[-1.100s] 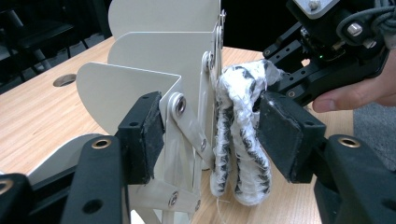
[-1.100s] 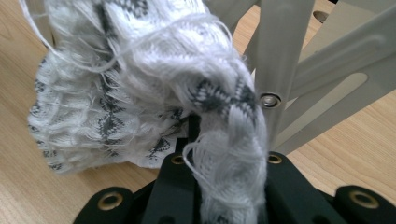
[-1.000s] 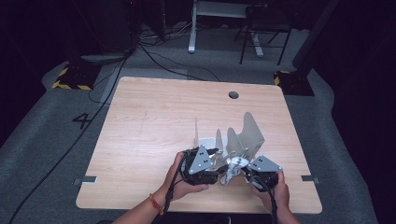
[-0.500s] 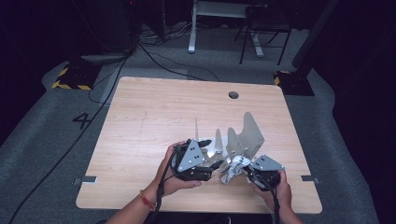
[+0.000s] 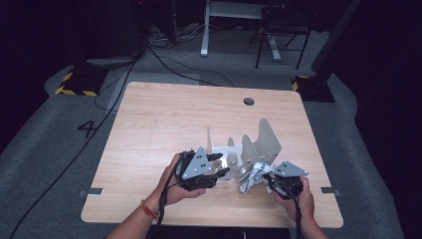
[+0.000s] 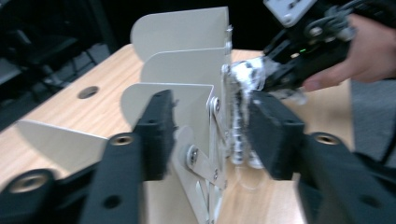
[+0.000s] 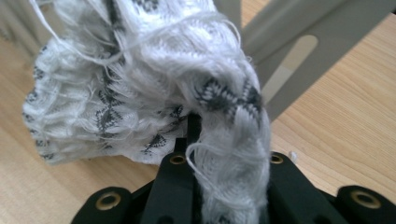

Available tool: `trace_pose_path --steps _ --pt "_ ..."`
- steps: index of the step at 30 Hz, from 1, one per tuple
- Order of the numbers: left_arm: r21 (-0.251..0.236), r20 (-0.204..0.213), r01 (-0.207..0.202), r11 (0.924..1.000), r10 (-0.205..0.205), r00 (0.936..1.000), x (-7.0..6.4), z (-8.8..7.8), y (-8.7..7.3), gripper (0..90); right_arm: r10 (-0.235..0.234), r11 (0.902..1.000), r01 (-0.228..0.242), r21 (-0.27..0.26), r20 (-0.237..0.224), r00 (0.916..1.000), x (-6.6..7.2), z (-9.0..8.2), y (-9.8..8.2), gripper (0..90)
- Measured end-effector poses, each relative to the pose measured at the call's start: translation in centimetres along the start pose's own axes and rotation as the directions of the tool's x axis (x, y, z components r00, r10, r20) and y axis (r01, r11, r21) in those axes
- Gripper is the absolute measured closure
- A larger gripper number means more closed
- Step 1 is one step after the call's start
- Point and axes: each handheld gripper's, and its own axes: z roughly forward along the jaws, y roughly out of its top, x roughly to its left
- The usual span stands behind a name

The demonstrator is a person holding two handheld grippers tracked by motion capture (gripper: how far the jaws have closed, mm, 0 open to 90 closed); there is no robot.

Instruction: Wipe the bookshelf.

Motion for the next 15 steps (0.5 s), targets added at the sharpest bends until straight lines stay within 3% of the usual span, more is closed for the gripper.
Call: trace_pose_path --steps 3,9,13,15 --pt "0.003 0.005 -0.035 0.9994 0.035 0.9994 -0.5 0.4 0.1 63.6 0.019 0.9988 -0.019 -0.046 -0.002 0.9998 -0.3 -0.9 0.4 82.0" --pt "-0.018 0.064 -0.014 0.9997 0.015 0.9978 -0.9 0.7 0.1 75.7 -0.04 0.986 0.036 -0.163 -0.021 0.999 1.7 -3.7 2.5 82.1" --pt "-0.02 0.067 -0.013 0.9997 0.014 0.9977 -0.9 0.7 0.1 78.1 -0.115 0.9779 0.109 -0.179 -0.023 0.9932 3.9 -3.3 3.5 82.1" --pt "-0.023 0.073 -0.002 0.9997 0.003 0.9973 -0.7 0.7 0.0 78.6 -0.131 0.978 0.122 -0.169 -0.039 0.9907 4.7 -2.7 3.6 82.2"
